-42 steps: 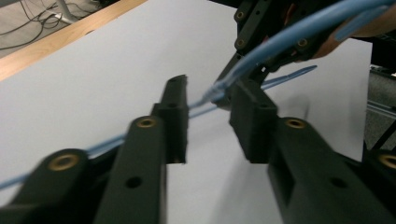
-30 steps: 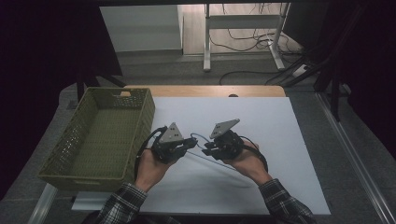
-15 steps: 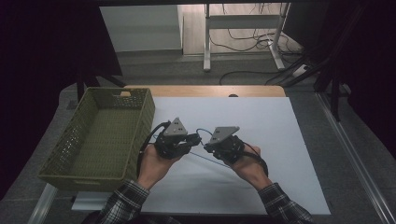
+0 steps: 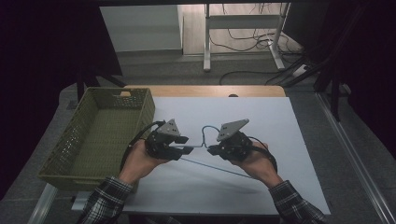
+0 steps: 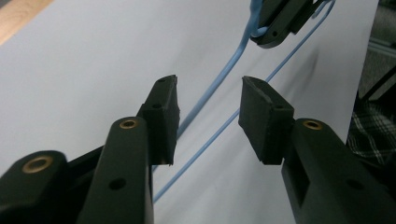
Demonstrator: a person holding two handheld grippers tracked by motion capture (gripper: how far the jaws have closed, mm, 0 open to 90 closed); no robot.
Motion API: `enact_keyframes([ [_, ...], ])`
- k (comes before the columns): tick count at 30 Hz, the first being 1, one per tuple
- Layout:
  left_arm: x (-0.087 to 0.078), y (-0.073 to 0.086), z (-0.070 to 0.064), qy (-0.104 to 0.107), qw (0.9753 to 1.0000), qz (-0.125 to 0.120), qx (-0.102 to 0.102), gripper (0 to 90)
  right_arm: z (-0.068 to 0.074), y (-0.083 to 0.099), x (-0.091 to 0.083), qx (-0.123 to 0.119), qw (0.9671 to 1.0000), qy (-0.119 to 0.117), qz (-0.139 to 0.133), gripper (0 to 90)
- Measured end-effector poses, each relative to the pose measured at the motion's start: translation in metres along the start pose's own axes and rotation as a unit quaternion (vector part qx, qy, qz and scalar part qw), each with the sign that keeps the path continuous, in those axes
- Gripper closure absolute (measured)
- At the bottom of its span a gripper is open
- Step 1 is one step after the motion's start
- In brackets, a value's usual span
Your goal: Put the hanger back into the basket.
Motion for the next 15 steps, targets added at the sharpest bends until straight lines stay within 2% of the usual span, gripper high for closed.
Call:
enact_keyframes([
  [5,0.005,-0.001,0.001,0.010,0.9997,0.017,0.011,60.7,0.003,-0.002,0.002,-0.007,0.9999,-0.014,0.008,86.7],
  [7,0.008,-0.002,0.000,0.018,0.9989,0.037,0.023,61.5,0.005,-0.004,0.003,-0.012,0.9996,-0.024,0.007,86.7],
  [9,0.009,-0.002,0.000,0.022,0.9985,0.043,0.026,63.5,0.006,-0.005,0.003,-0.015,0.9995,-0.026,0.008,86.7],
  [10,0.011,-0.002,-0.001,0.031,0.9976,0.054,0.031,65.1,0.007,-0.007,0.003,-0.021,0.9992,-0.033,0.005,86.7],
  [12,0.012,-0.002,-0.002,0.038,0.9967,0.061,0.039,69.7,0.008,-0.008,0.002,-0.028,0.9989,-0.037,0.005,86.7],
  [15,0.014,-0.003,-0.004,0.048,0.9950,0.072,0.049,77.0,0.009,-0.009,0.003,-0.037,0.9987,-0.032,0.010,86.6],
])
Point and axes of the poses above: each handheld gripper's, and its own axes: x roughly forward along the jaws, y roughly out of its underside, z roughly to its left, the point moved 3 cm from there along x, roughly forward along the jaws, and after that the axes turned 2 degrees about -x, right-handed, at the moved point
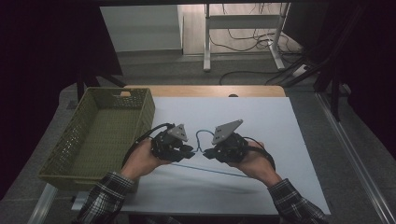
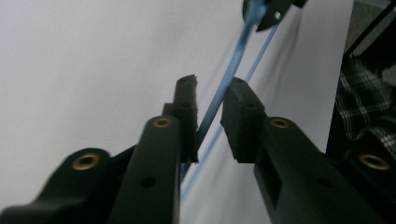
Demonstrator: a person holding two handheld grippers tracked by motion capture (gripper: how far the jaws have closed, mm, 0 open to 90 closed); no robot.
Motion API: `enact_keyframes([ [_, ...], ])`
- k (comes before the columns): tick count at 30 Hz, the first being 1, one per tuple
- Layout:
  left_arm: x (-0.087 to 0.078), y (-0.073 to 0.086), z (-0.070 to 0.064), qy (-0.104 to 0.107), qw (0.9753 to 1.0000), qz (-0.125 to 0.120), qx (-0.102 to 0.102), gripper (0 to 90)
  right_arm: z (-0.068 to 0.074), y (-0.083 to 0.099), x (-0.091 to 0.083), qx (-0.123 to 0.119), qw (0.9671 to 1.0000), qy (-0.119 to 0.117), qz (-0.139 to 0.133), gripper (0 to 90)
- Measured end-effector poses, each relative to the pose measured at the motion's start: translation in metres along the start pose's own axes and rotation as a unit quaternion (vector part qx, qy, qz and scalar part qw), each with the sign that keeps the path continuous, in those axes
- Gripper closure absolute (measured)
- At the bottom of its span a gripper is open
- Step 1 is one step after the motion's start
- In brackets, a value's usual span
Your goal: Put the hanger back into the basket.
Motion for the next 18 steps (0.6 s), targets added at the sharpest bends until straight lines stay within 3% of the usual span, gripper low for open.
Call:
enact_keyframes([
  [3,0.002,-0.002,-0.004,0.023,0.9997,0.003,-0.001,86.1,-0.002,0.002,0.001,-0.006,0.9997,0.020,0.010,85.9],
  [6,0.003,-0.003,-0.004,0.021,0.9997,-0.001,-0.011,87.1,-0.004,0.005,-0.001,-0.008,0.9996,0.028,0.008,83.4],
  [8,0.003,-0.004,-0.003,0.037,0.9986,-0.015,-0.036,87.2,-0.004,0.006,-0.004,-0.001,0.9990,0.044,-0.005,74.6],
  [10,0.002,-0.005,-0.003,0.033,0.9983,-0.020,-0.043,87.2,-0.004,0.007,-0.007,0.004,0.9988,0.047,-0.010,69.8],
  [11,0.000,-0.006,-0.002,0.027,0.9976,-0.025,-0.059,87.2,-0.005,0.008,-0.012,0.009,0.9981,0.057,-0.023,60.7],
  [14,-0.003,-0.006,0.001,0.023,0.9962,-0.035,-0.076,87.2,-0.006,0.009,-0.023,0.019,0.9961,0.077,-0.038,49.4],
  [15,-0.007,-0.005,0.005,0.018,0.9942,-0.044,-0.096,87.2,-0.007,0.010,-0.026,0.024,0.9954,0.082,-0.043,45.4],
  [16,-0.007,-0.005,0.005,0.018,0.9942,-0.044,-0.096,87.2,-0.007,0.010,-0.026,0.024,0.9954,0.082,-0.043,45.4],
  [18,-0.013,-0.003,0.011,0.014,0.9904,-0.061,-0.123,87.2,-0.008,0.014,-0.036,0.043,0.9931,0.094,-0.055,34.6],
])
Point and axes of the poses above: each handheld gripper's, and its own axes: x roughly forward along the jaws, y roughly out of its underside, z roughly to its left, the point moved 3 cm from there along x, roughly forward along the jaws, and after that the axes turned 2 degrees about -x, right-handed, at the moved point
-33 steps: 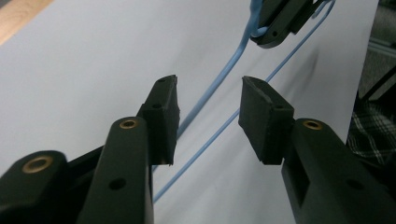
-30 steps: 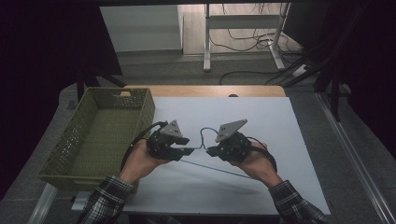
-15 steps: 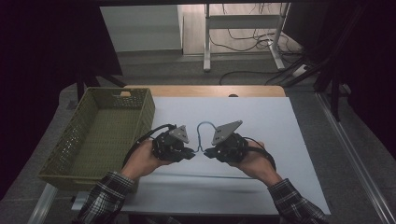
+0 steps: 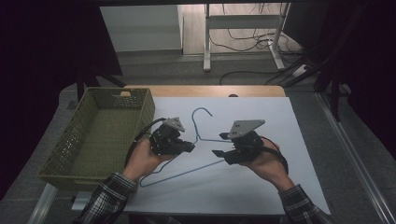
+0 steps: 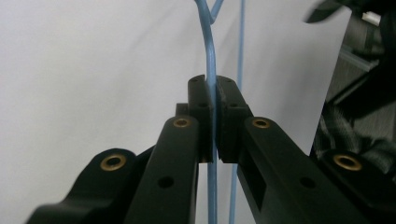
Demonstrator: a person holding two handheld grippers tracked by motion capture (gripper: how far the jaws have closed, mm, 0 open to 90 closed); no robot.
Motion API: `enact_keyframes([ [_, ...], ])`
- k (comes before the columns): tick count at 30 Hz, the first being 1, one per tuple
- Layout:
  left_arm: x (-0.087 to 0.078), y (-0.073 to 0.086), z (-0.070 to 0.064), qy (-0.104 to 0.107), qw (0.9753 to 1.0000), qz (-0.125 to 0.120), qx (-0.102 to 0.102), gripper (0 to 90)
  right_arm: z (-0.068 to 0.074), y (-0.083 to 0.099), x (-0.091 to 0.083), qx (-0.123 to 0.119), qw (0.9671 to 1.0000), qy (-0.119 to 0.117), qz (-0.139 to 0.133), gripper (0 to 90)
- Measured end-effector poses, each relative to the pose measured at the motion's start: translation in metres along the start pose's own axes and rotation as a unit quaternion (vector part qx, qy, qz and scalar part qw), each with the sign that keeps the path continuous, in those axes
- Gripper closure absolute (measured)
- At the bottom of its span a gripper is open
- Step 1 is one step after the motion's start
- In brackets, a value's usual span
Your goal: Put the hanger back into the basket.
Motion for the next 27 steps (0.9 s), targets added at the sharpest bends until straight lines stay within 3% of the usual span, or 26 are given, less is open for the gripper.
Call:
enact_keyframes([
  [2,-0.003,0.000,0.002,-0.006,1.0000,-0.004,-0.004,87.2,-0.001,0.004,-0.005,0.021,0.9998,0.003,-0.003,26.2],
  [3,-0.008,-0.001,0.004,-0.009,0.9997,-0.012,-0.018,87.2,-0.001,0.007,-0.007,0.032,0.9995,0.005,-0.004,23.3],
  [6,-0.018,-0.002,0.009,-0.019,0.9991,-0.019,-0.031,87.1,0.000,0.016,-0.012,0.053,0.9985,0.008,-0.009,15.7],
  [11,-0.036,-0.005,0.015,-0.034,0.9973,-0.032,-0.058,87.1,0.001,0.031,-0.019,0.086,0.9960,0.013,-0.019,10.4],
  [15,-0.049,-0.008,0.019,-0.047,0.9962,-0.035,-0.064,87.1,0.002,0.040,-0.026,0.103,0.9942,0.017,-0.026,8.0],
  [18,-0.071,-0.011,0.024,-0.073,0.9938,-0.042,-0.072,87.1,0.002,0.046,-0.031,0.119,0.9922,0.021,-0.031,6.5],
  [20,-0.077,-0.011,0.026,-0.080,0.9933,-0.043,-0.072,87.1,0.002,0.049,-0.032,0.126,0.9913,0.022,-0.030,5.3],
  [21,-0.088,-0.010,0.031,-0.094,0.9915,-0.047,-0.076,87.1,0.002,0.051,-0.033,0.129,0.9909,0.023,-0.030,4.8],
  [27,-0.112,0.002,0.049,-0.130,0.9859,-0.056,-0.090,87.2,0.005,0.059,-0.034,0.140,0.9893,0.027,-0.031,3.5],
])
Point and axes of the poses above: each handheld gripper's, and its own axes: x roughly forward along the jaws, y roughly out of its underside, z roughly to its left, the point moved 3 cm from there along x, roughly forward along the jaws, and after that the axes turned 2 degrees about -x, right-handed, at the moved point
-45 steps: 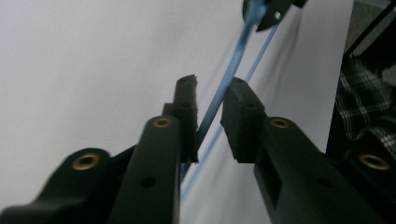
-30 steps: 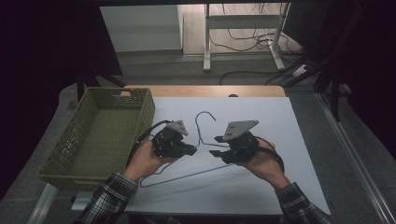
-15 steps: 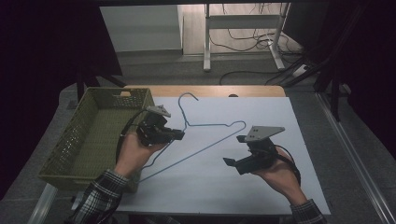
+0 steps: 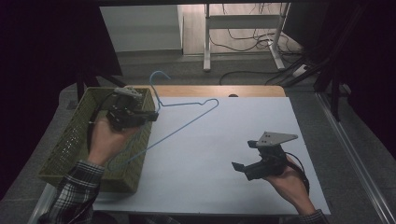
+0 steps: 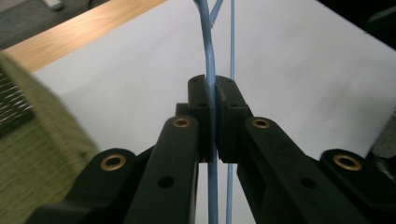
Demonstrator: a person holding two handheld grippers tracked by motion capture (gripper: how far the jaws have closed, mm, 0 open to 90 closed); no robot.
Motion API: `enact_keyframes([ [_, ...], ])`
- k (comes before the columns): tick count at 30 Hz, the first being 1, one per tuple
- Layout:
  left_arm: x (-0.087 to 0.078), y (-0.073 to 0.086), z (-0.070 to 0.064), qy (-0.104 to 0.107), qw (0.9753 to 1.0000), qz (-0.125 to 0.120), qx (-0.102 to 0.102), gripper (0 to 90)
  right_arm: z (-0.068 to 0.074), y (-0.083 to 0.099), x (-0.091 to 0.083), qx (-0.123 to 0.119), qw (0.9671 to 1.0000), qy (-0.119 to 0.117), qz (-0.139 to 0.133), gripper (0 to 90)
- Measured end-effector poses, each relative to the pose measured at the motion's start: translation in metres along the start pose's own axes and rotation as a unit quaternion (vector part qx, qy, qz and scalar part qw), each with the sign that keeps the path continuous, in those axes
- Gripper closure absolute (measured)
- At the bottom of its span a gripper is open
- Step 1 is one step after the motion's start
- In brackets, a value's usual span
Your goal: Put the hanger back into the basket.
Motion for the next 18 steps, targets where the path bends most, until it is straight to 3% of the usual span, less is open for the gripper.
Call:
enact_keyframes([
  [5,-0.009,0.010,0.018,-0.023,0.9997,-0.001,-0.007,87.2,-0.001,0.008,-0.002,0.010,0.9999,0.006,-0.001,3.2],
  [8,-0.020,0.022,0.037,-0.045,0.9988,-0.012,-0.016,87.2,-0.002,0.014,-0.003,0.019,0.9998,0.010,-0.003,3.0],
  [9,-0.020,0.022,0.037,-0.045,0.9988,-0.012,-0.016,87.2,-0.002,0.014,-0.003,0.019,0.9998,0.010,-0.003,3.0],
  [12,-0.032,0.034,0.057,-0.068,0.9971,-0.021,-0.026,87.2,-0.005,0.022,-0.004,0.031,0.9994,0.016,-0.005,2.4],
  [17,-0.043,0.047,0.076,-0.089,0.9949,-0.029,-0.039,87.2,-0.009,0.029,-0.005,0.049,0.9984,0.028,-0.008,1.5],
  [18,-0.048,0.053,0.085,-0.101,0.9933,-0.033,-0.046,87.2,-0.010,0.031,-0.006,0.055,0.9980,0.030,-0.008,1.5],
])
Point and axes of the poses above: each handheld gripper's, and its own axes: x roughly forward along the jaws, y roughly out of its underside, z roughly to its left, the point moved 3 cm from there along x, roughly forward along the jaws, and after that the axes turned 2 degrees about -x, right-handed, at the moved point
